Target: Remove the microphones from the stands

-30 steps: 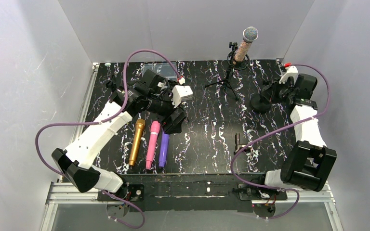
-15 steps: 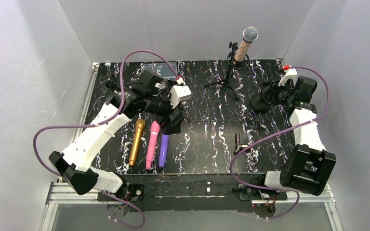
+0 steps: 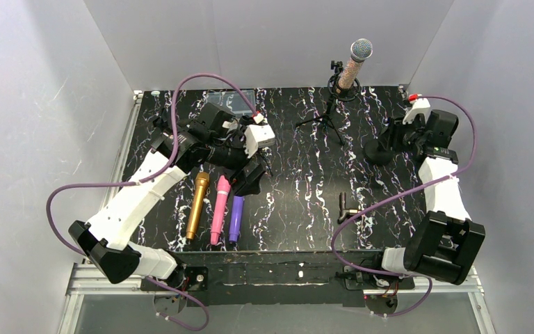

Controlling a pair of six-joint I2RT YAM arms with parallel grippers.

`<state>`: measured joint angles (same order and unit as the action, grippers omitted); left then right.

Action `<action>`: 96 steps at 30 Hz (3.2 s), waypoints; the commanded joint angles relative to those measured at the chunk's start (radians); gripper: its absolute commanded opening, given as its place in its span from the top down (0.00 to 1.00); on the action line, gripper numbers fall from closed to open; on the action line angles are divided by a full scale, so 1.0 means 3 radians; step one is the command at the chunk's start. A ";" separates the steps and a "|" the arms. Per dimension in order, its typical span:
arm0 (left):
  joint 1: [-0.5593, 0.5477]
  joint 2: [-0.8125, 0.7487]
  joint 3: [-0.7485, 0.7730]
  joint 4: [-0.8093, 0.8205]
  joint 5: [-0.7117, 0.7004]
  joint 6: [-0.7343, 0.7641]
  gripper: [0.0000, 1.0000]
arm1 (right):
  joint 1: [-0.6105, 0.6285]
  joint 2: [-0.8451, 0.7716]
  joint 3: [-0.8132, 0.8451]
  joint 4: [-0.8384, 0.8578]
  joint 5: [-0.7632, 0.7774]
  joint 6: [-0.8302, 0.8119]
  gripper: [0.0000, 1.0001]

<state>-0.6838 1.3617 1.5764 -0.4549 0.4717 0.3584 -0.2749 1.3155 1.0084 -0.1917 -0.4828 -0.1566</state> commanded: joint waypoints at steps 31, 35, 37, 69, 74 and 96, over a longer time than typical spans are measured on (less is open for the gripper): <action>-0.0005 -0.0063 -0.0047 -0.0130 -0.0205 0.0007 0.02 | 0.0286 -0.0508 0.0952 -0.0008 -0.0344 0.0271 0.15; -0.0005 -0.0006 -0.0018 -0.0146 -0.0260 0.0098 0.02 | 0.0550 -0.0341 0.1028 0.0294 -0.0343 0.0200 0.15; -0.0001 0.0044 0.0013 -0.0168 -0.0288 0.0133 0.02 | 0.0685 -0.0203 0.1120 0.0406 -0.0333 0.0156 0.15; 0.0002 0.0467 0.0276 -0.0232 -0.0387 0.0223 0.02 | 0.1050 0.0963 0.1680 0.1649 -0.0579 0.0465 0.27; 0.0002 0.0510 0.0299 -0.0232 -0.0385 0.0222 0.02 | 0.1045 0.1013 0.1689 0.1672 -0.0590 0.0461 0.33; 0.0004 0.0438 0.0224 -0.0231 -0.0424 0.0256 0.02 | 0.1048 0.0842 0.1740 0.1466 -0.0762 0.0495 0.99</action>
<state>-0.6838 1.5166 1.6375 -0.4541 0.3397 0.4194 0.0376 1.6257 1.4796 0.2287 -0.6769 -0.0261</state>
